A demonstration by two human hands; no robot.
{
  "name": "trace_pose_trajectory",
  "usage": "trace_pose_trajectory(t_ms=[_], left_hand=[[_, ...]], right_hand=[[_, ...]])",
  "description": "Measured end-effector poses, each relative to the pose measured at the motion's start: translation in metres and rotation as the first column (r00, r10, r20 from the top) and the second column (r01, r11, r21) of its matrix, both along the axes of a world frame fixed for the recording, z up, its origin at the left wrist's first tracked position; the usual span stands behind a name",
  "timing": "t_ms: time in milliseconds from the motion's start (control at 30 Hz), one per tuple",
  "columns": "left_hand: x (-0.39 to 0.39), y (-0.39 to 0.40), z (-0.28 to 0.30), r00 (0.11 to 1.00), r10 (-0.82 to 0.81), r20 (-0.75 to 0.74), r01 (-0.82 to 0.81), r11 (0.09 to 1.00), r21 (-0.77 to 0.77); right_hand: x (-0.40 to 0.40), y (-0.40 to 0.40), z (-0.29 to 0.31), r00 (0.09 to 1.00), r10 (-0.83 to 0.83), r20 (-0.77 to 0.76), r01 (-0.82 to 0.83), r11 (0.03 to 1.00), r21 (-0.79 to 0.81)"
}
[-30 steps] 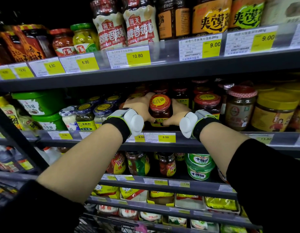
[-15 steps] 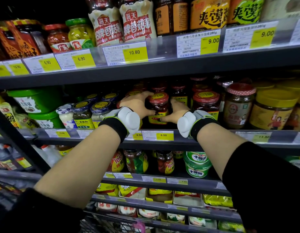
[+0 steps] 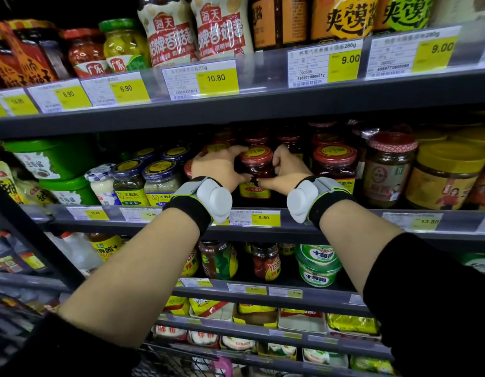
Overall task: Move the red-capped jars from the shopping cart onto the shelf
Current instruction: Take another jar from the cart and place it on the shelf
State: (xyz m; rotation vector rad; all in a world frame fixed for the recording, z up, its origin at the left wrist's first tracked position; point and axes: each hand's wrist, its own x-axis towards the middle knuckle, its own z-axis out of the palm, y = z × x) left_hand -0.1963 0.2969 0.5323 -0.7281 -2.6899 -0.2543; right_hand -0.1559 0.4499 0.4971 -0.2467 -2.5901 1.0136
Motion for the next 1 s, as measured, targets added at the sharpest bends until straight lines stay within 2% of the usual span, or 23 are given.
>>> trace_pose_trajectory(t_ms=[133,367,533,667,833,1000], left_hand=[[-0.003,0.002,-0.004,1.000,0.014,-0.020,-0.014,1.000,-0.013],[-0.010,0.005,-0.003,0.999,0.030,-0.025,-0.032,0.997,-0.064],[-0.011,0.005,-0.002,0.999,0.040,-0.018,-0.042,0.995,-0.093],[-0.011,0.012,0.001,0.996,0.091,-0.001,-0.091,0.989,-0.120],[-0.013,0.020,0.001,0.992,0.127,-0.019,-0.128,0.968,-0.215],[-0.013,0.030,0.006,0.982,0.190,0.001,-0.183,0.945,-0.272]], right_hand=[[-0.002,0.001,-0.001,1.000,0.013,0.022,-0.014,0.999,0.041],[-0.004,-0.001,0.002,0.987,0.055,0.154,-0.072,0.992,0.105],[-0.002,0.000,0.000,0.977,0.123,0.173,-0.135,0.989,0.062],[-0.008,0.003,-0.004,0.989,0.071,0.131,-0.080,0.995,0.064],[-0.011,0.005,-0.006,0.986,0.041,0.162,-0.063,0.989,0.132],[-0.011,0.005,-0.008,0.988,0.100,0.121,-0.106,0.993,0.051]])
